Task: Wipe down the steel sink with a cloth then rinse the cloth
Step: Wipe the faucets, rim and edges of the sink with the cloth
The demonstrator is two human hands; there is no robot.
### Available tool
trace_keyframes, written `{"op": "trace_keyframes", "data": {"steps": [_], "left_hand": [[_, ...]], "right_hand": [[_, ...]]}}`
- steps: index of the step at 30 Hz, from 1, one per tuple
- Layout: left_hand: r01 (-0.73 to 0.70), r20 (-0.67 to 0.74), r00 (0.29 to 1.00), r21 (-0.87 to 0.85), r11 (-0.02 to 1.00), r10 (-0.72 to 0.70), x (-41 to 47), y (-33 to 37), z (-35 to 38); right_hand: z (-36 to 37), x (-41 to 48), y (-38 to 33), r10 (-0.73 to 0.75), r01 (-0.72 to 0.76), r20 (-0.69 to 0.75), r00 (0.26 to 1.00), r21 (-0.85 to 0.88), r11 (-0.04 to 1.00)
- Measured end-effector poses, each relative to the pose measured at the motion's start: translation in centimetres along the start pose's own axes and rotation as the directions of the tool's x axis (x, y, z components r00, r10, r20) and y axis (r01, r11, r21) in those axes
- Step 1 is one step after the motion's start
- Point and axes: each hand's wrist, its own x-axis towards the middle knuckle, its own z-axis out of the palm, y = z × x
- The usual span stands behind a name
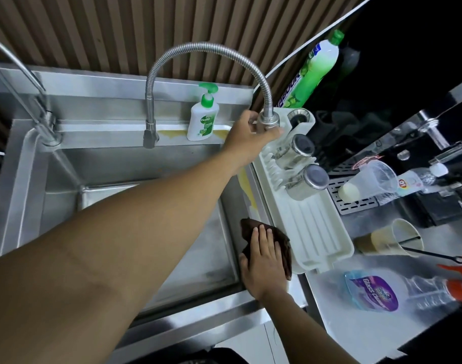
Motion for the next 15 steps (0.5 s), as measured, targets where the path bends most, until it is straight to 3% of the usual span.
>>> {"op": "trace_keyframes", "data": {"steps": [15], "left_hand": [[-0.042,-0.334,0.943,-0.138,0.990,-0.006,-8.8,-2.6,0.2]], "right_hand": [[-0.1,-0.1,-0.1,-0.012,0.015,-0.057,0.998,0.047,0.999]]}}
